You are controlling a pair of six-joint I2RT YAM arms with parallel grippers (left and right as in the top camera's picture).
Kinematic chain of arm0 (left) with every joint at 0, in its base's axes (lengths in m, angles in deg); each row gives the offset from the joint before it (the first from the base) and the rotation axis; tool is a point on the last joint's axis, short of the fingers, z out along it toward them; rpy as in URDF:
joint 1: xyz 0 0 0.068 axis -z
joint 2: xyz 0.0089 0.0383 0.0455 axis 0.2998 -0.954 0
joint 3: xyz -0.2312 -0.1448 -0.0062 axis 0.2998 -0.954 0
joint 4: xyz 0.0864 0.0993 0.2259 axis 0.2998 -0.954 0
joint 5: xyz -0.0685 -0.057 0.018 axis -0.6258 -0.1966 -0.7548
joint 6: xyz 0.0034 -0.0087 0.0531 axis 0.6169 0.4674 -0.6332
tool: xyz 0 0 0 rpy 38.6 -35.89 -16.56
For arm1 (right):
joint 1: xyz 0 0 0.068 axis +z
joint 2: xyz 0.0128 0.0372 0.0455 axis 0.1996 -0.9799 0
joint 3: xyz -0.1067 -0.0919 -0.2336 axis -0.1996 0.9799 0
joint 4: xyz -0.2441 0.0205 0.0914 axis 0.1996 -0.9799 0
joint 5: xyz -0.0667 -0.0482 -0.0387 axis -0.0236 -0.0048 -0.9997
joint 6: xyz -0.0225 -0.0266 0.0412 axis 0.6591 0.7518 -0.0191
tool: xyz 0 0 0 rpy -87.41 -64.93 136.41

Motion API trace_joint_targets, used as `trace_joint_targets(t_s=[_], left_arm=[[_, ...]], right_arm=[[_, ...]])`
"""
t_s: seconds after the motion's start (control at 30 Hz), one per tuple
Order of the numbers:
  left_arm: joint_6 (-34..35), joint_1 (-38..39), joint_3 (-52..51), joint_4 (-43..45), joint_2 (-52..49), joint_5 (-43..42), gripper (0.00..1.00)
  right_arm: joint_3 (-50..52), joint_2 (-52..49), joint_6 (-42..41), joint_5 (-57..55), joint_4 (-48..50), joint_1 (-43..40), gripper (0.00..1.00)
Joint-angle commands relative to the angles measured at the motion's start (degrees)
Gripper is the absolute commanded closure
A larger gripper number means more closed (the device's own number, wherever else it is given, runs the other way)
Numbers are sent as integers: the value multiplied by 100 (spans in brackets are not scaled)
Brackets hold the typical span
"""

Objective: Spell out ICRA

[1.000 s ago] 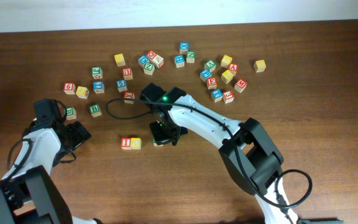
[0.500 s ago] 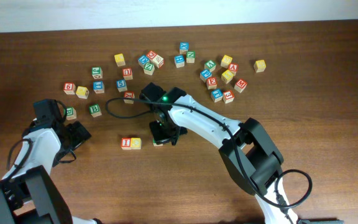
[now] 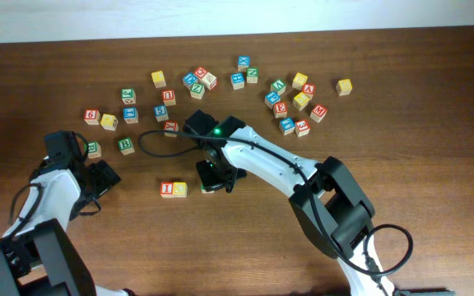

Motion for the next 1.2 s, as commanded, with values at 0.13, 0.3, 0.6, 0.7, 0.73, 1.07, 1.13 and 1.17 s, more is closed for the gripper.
trace_joint_targets(t_s=[0.13,0.3,0.6,0.7,0.73,1.07,1.13,1.17], left_arm=[[17,-28,-37,-4,59,42,1],[17,-28,-37,-4,59,42,1],[17,-28,-37,-4,59,42,1],[17,-28,-37,-4,59,42,1],[17,-28,-37,-4,59,42,1],[17,-28,-37,-4,59,44,1],[17,-28,-37,-4,59,44,1],[17,-28,-37,-4,59,42,1]], right_arm=[[31,-39,-48,50,37,59,83],[31,-39,-50,55,37,59,96],[31,-42,-48,177,92,59,96],[31,-39,-46,122,170,59,96],[33,-39,-46,17,205,59,96],[37,-39,-48,-190,275,142,96],[37,-39,-48,-190,308,177,96],[37,-39,-48,-190,317,186,96]])
